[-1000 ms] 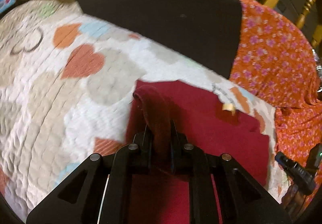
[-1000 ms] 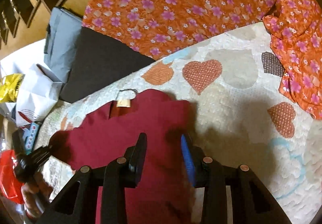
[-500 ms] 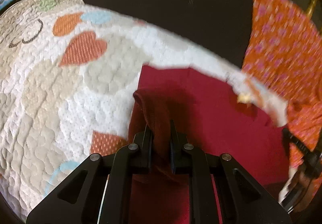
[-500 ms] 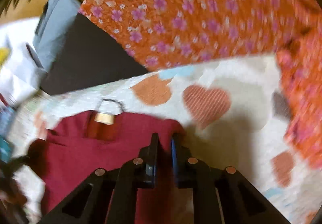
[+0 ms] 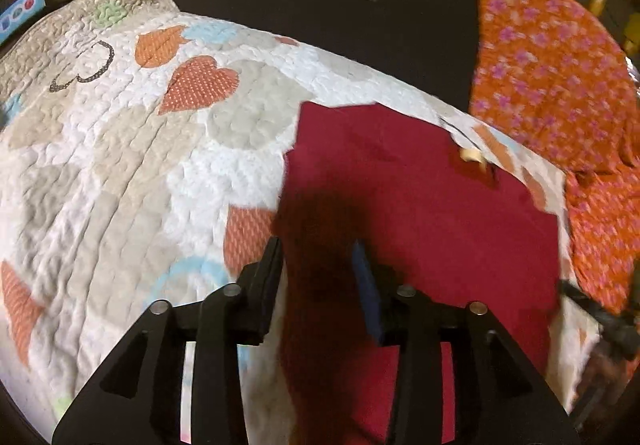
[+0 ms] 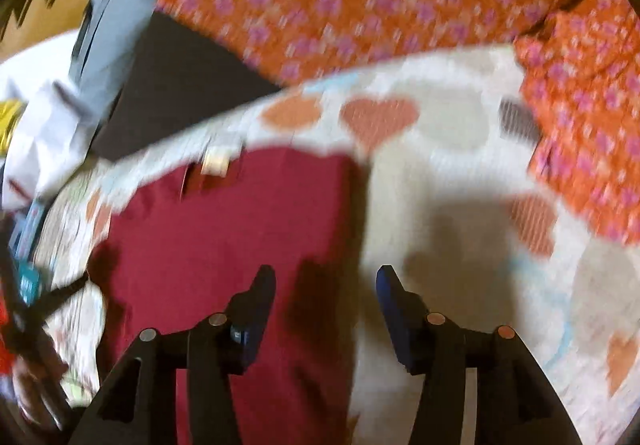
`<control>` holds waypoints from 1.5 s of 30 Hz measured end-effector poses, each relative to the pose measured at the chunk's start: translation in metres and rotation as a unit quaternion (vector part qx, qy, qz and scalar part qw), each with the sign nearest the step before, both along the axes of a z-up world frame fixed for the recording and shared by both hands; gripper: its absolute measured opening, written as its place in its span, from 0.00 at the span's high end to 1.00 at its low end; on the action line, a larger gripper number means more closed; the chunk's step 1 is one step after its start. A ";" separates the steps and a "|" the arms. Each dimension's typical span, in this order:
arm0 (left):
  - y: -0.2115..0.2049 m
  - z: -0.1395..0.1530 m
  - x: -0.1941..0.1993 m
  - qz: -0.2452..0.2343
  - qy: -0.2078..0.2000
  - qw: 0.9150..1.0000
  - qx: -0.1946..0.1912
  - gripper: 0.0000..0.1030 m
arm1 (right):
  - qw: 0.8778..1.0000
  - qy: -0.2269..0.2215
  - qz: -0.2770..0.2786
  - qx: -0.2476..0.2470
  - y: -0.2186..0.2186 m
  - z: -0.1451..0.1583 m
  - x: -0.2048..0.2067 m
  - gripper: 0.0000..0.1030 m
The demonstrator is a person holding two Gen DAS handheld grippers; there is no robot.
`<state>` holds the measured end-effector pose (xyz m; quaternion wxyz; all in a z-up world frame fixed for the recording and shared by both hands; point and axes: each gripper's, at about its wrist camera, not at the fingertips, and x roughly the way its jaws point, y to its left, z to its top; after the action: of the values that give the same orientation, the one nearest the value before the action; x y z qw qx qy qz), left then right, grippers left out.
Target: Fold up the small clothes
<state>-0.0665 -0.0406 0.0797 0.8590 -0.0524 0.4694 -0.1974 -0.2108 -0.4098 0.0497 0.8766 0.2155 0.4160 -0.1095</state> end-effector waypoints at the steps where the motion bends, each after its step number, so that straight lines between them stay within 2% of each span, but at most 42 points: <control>1: 0.002 0.004 -0.012 -0.012 0.006 1.000 -0.003 0.64 | 1.000 0.020 0.013 -0.013 0.006 -0.011 0.003 0.52; 3: 0.003 0.012 -0.027 -0.030 0.015 0.999 -0.014 0.64 | 0.995 0.065 0.017 -0.071 0.013 -0.032 0.010 0.56; 4: 0.007 0.018 -0.039 -0.039 0.015 0.999 -0.019 0.64 | 0.994 0.069 0.006 -0.084 0.012 -0.038 0.009 0.56; 6: 0.012 0.029 -0.052 -0.037 0.000 0.999 -0.014 0.64 | 0.996 0.065 -0.031 -0.051 0.013 -0.024 -0.004 0.55; 7: 0.020 0.035 -0.060 -0.032 -0.013 0.999 -0.003 0.64 | 0.997 0.048 -0.030 -0.044 0.023 -0.010 -0.013 0.55; 9: 0.029 0.043 -0.067 -0.021 -0.029 0.999 0.013 0.64 | 0.999 0.012 0.024 -0.033 0.055 0.011 -0.028 0.55; 10: 0.037 0.046 -0.070 -0.011 -0.036 0.999 0.018 0.64 | 0.996 -0.004 0.087 -0.018 0.087 0.021 -0.038 0.55; 12: 0.049 0.049 -0.072 0.002 -0.037 0.999 0.019 0.64 | 0.982 -0.031 0.182 0.037 0.134 0.024 -0.054 0.54; 14: 0.060 0.052 -0.076 0.007 -0.034 0.999 0.011 0.64 | 0.964 -0.023 0.249 0.092 0.171 0.008 -0.058 0.54; 15: 0.065 0.053 -0.078 0.008 -0.034 0.999 0.010 0.64 | 0.957 0.001 0.270 0.105 0.191 -0.008 -0.056 0.54; 18: 0.080 0.059 -0.087 0.018 -0.043 0.999 0.008 0.64 | 0.950 0.049 0.293 0.098 0.236 -0.042 -0.056 0.53; 20: 0.089 0.060 -0.092 0.026 -0.048 0.998 0.008 0.64 | 0.941 0.032 0.319 0.108 0.270 -0.042 -0.069 0.51; 22: 0.095 0.057 -0.093 0.027 -0.042 0.999 0.004 0.64 | 0.914 0.023 0.377 0.151 0.310 -0.041 -0.076 0.52; 23: 0.095 0.057 -0.094 0.025 -0.039 0.999 0.002 0.64 | 0.895 0.027 0.408 0.178 0.332 -0.043 -0.079 0.52; 24: 0.095 0.055 -0.095 0.022 -0.037 0.999 0.000 0.64 | 0.885 0.033 0.422 0.193 0.346 -0.045 -0.082 0.52; 26: 0.092 0.051 -0.100 0.007 -0.039 0.999 -0.004 0.64 | 0.881 0.035 0.437 0.179 0.355 -0.042 -0.094 0.52; 27: 0.088 0.049 -0.103 0.001 -0.038 0.999 -0.004 0.64 | 0.883 0.032 0.437 0.166 0.352 -0.039 -0.097 0.52; 29: 0.078 0.039 -0.105 -0.017 -0.026 0.999 -0.006 0.64 | 0.910 0.022 0.395 0.123 0.322 -0.026 -0.106 0.52; 31: 0.068 0.027 -0.108 -0.035 -0.014 0.999 -0.007 0.64 | 0.945 0.011 0.316 0.082 0.277 -0.014 -0.121 0.52; 32: 0.061 0.019 -0.111 -0.044 -0.008 0.999 -0.002 0.64 | 0.966 0.013 0.253 0.052 0.246 -0.009 -0.131 0.51; 33: 0.056 0.011 -0.113 -0.049 -0.003 0.999 0.005 0.64 | 0.981 0.018 0.192 0.029 0.215 -0.007 -0.141 0.51; 34: 0.052 0.004 -0.115 -0.054 0.004 0.999 0.009 0.64 | 0.990 0.027 0.140 0.013 0.189 -0.008 -0.150 0.47; 35: 0.050 -0.003 -0.117 -0.058 0.010 0.998 0.011 0.64 | 0.994 0.043 0.098 -0.003 0.170 -0.012 -0.157 0.41; 36: 0.049 -0.009 -0.118 -0.060 0.017 0.998 0.012 0.64 | 0.996 0.070 0.042 -0.021 0.149 -0.020 -0.162 0.41; 37: 0.047 -0.017 -0.119 -0.063 0.028 0.998 0.015 0.64 | 0.996 0.083 0.015 -0.025 0.140 -0.026 -0.160 0.41; 38: 0.046 -0.021 -0.119 -0.064 0.033 0.997 0.018 0.64 | 0.995 0.095 -0.008 -0.016 0.129 -0.036 -0.159 0.41; 40: 0.045 -0.026 -0.119 -0.062 0.041 0.997 0.024 0.64 | 0.994 0.105 -0.004 0.034 0.118 -0.061 -0.153 0.45; 41: 0.046 -0.027 -0.119 -0.060 0.044 0.997 0.023 0.64 | 0.994 0.103 -0.002 0.030 0.120 -0.066 -0.151 0.54; 42: 0.047 -0.027 -0.119 -0.059 0.045 0.997 0.020 0.64 | 0.996 0.094 0.006 -0.010 0.128 -0.063 -0.152 0.66; 43: 0.048 -0.028 -0.119 -0.056 0.045 0.997 0.020 0.64 | 0.995 0.091 0.019 -0.028 0.130 -0.059 -0.153 0.90; 45: 0.049 -0.029 -0.119 -0.053 0.046 0.997 0.024 0.64 | 0.995 0.081 0.018 -0.059 0.128 -0.051 -0.160 0.92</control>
<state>-0.1858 0.0087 0.0508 0.8260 -0.0157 0.5148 -0.2292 -0.3711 -0.2816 -0.0008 0.8530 0.1458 0.4827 -0.1350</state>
